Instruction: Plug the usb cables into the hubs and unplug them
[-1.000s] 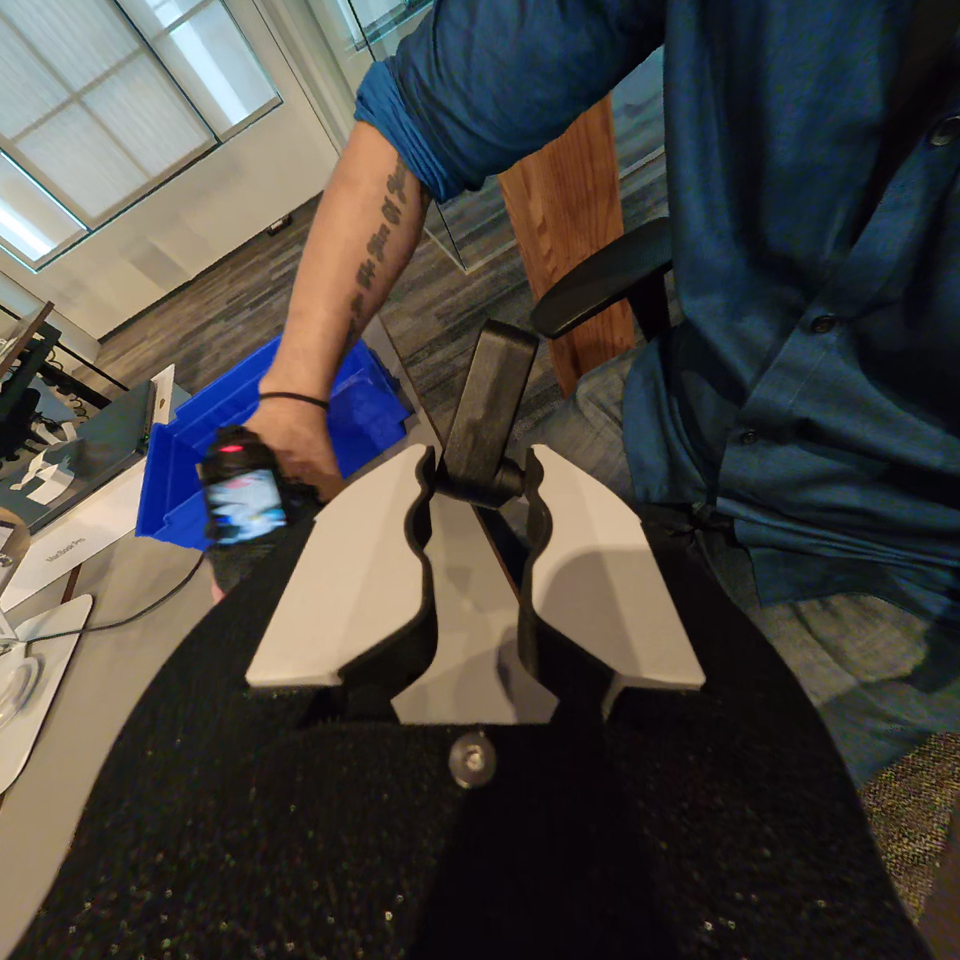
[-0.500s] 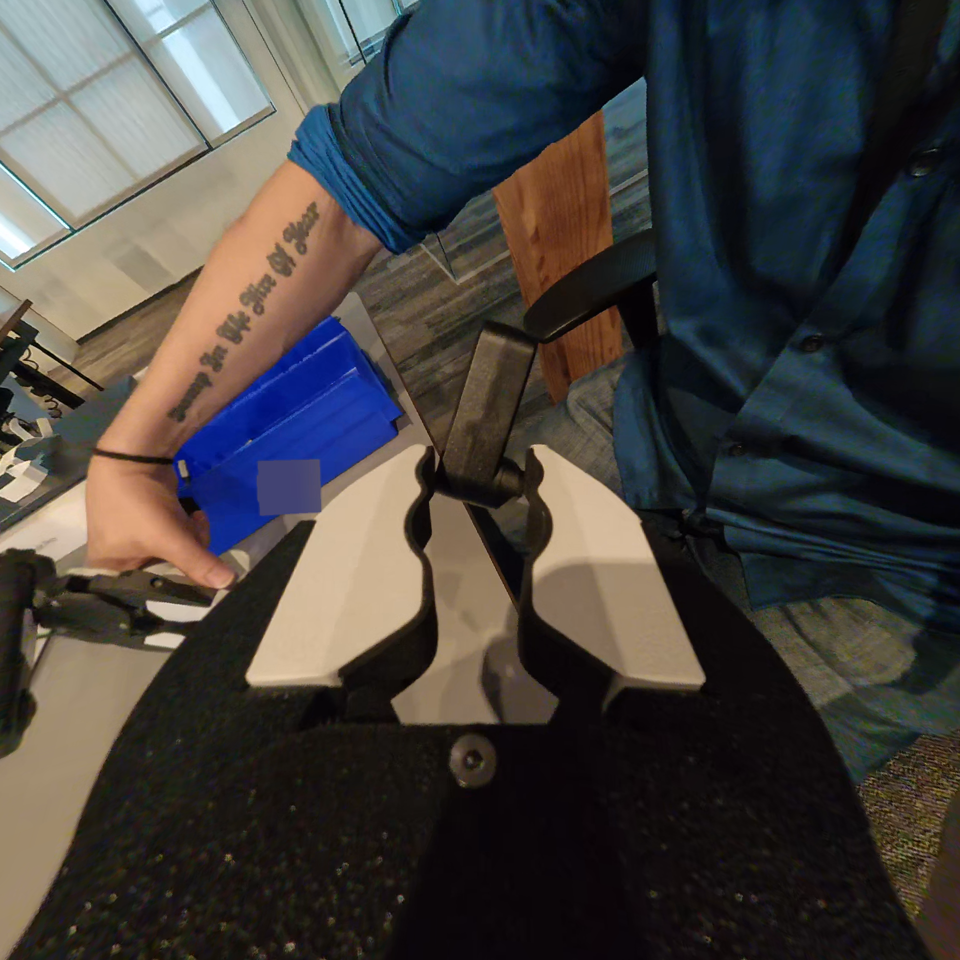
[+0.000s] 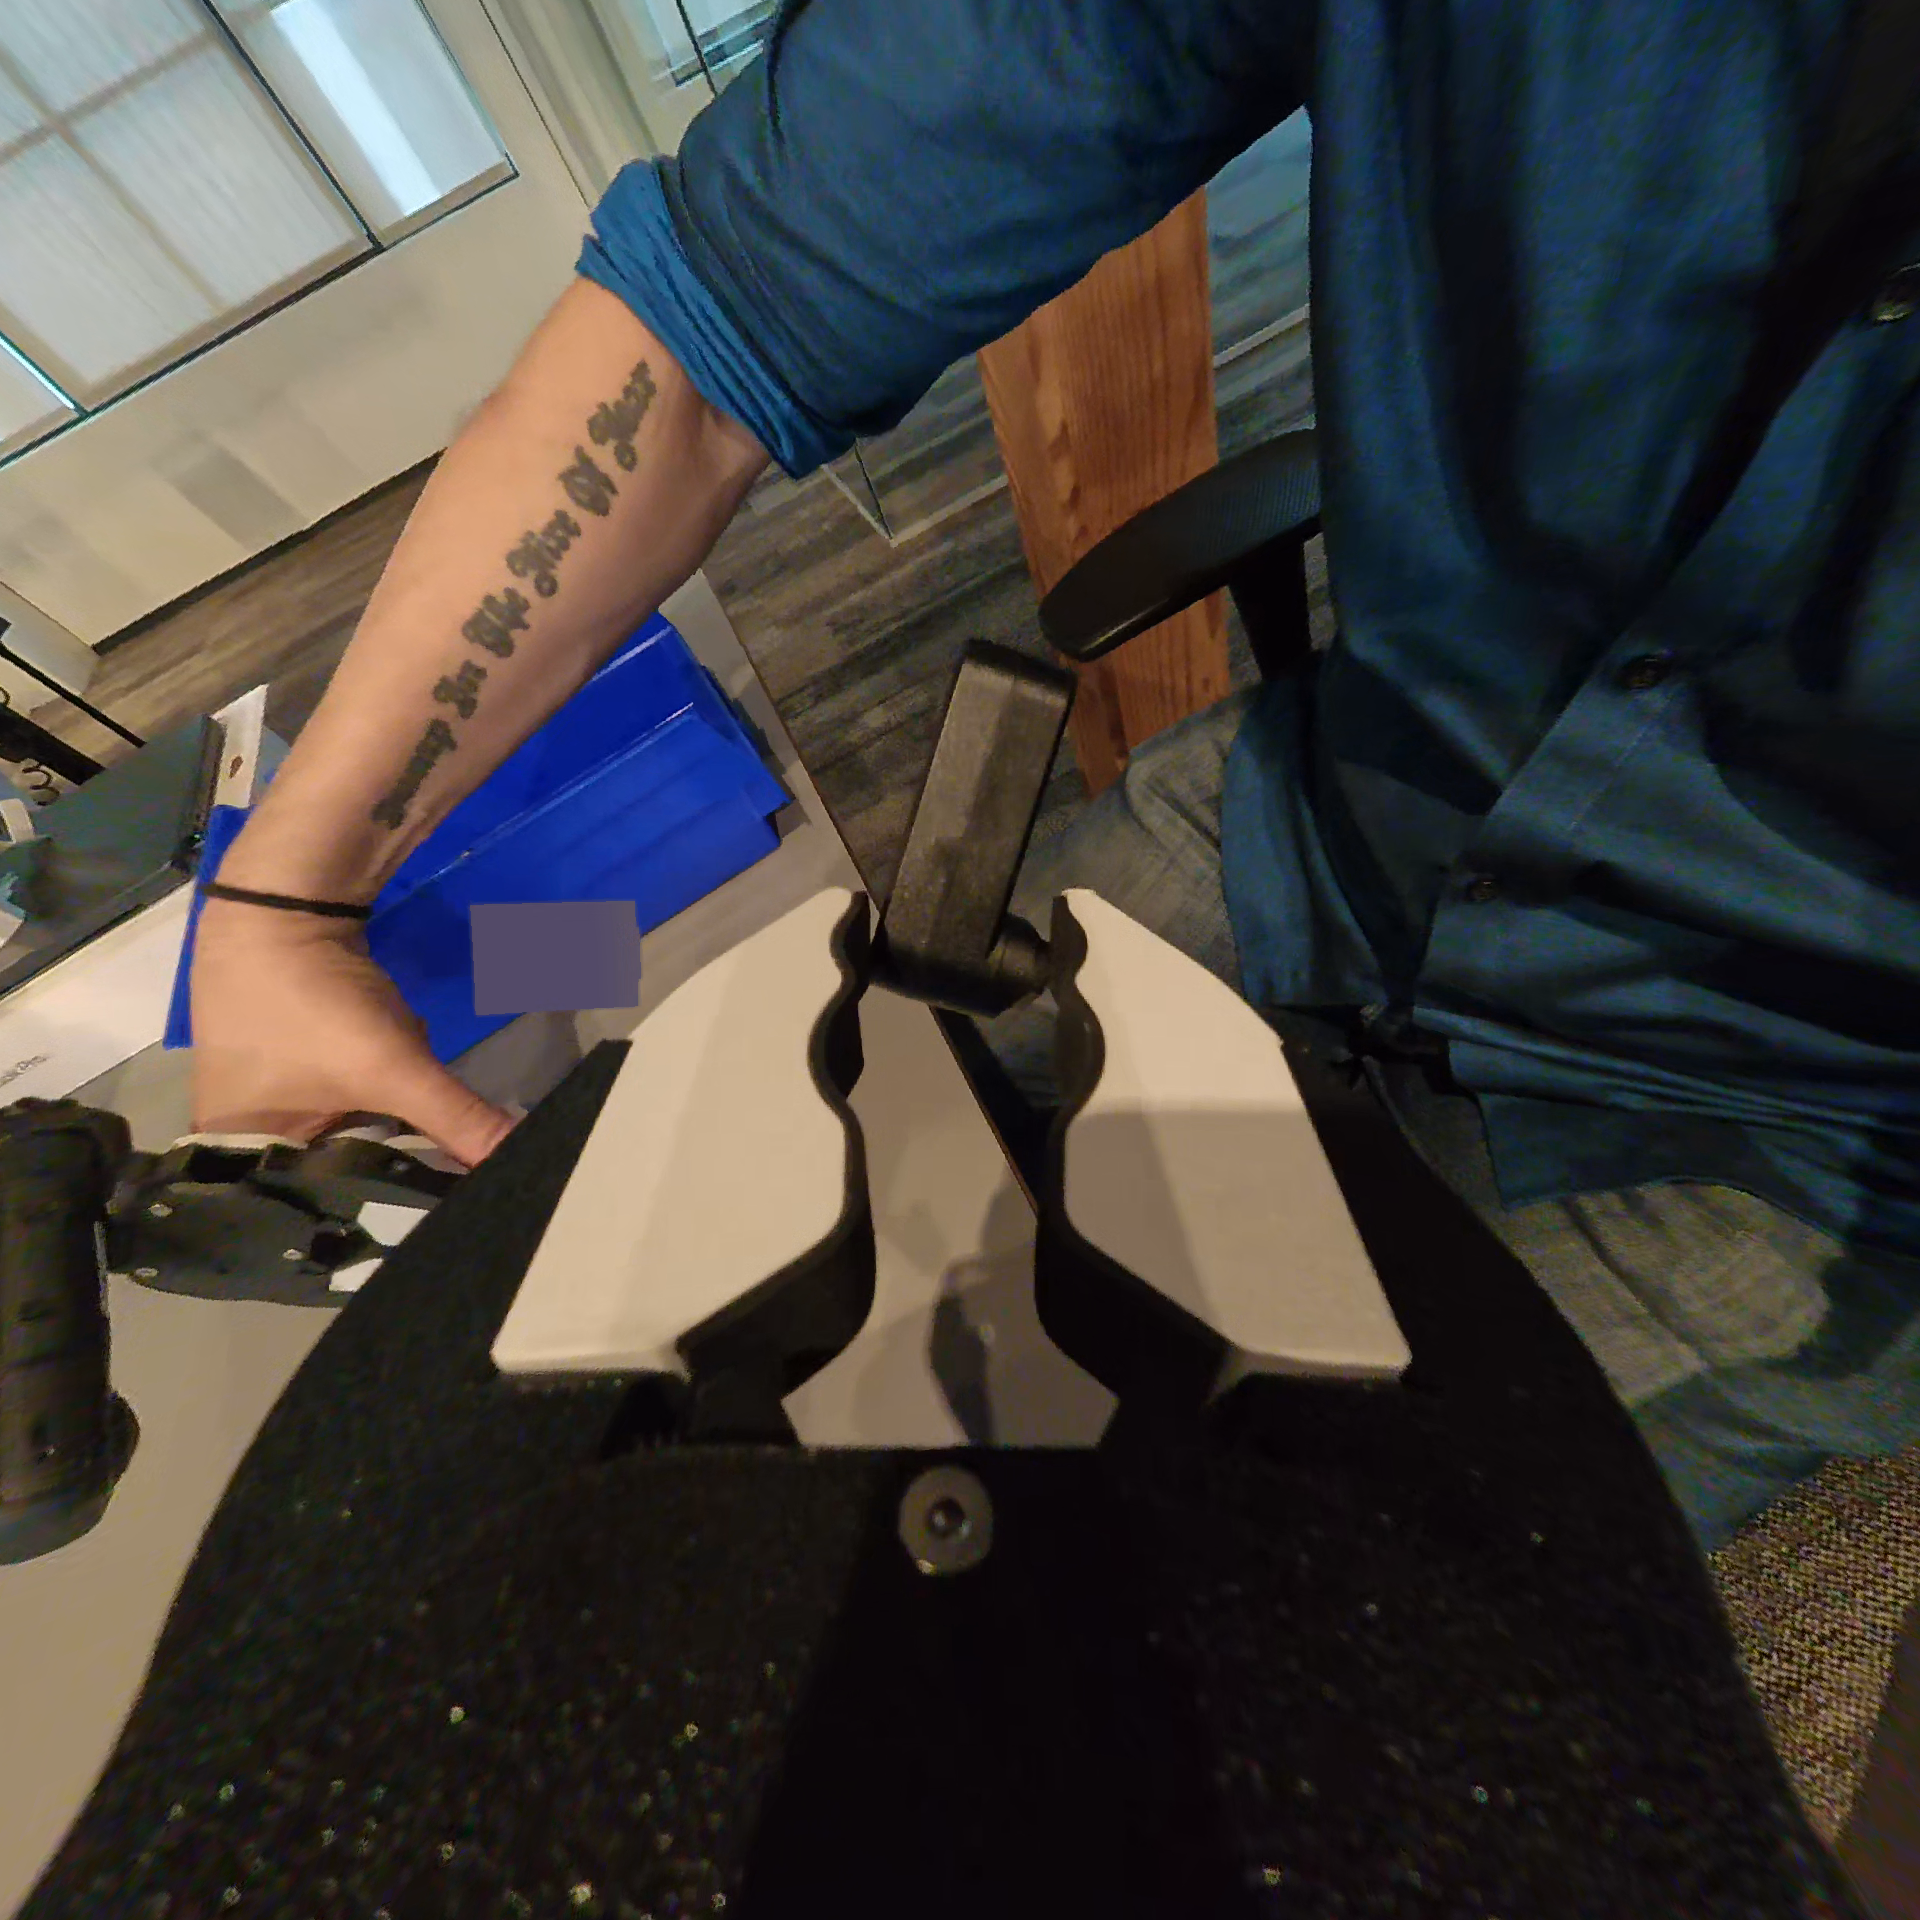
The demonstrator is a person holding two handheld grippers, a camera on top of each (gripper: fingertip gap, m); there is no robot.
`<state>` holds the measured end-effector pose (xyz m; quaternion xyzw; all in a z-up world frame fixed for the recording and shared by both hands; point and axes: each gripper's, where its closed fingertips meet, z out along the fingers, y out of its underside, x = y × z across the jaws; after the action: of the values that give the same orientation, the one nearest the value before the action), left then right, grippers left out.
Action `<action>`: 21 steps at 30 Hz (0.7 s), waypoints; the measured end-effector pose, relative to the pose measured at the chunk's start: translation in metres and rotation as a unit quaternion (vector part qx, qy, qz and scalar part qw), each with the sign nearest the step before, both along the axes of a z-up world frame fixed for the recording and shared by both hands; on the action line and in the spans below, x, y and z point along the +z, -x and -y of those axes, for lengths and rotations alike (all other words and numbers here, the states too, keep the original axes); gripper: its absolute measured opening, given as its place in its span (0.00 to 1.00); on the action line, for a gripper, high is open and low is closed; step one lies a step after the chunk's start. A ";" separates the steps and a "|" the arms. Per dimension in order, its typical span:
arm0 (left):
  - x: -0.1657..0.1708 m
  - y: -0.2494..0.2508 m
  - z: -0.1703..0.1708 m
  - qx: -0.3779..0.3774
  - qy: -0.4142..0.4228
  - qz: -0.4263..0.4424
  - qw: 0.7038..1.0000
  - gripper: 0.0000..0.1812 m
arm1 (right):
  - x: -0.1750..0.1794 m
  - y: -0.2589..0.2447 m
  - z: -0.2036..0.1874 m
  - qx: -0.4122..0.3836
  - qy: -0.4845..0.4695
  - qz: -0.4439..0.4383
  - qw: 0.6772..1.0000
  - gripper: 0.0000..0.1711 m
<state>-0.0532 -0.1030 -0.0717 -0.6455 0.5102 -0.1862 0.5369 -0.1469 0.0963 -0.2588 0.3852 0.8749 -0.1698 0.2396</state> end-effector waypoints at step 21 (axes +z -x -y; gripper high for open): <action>-0.006 0.000 -0.009 0.031 0.004 -0.029 0.999 0.18 | -0.004 -0.005 0.004 0.136 -0.248 -0.294 0.913 0.03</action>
<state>-0.0530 -0.0943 -0.0780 -0.6683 0.5044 -0.1527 0.5250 -0.1415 0.0920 -0.2628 0.2421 0.9637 -0.0185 -0.1113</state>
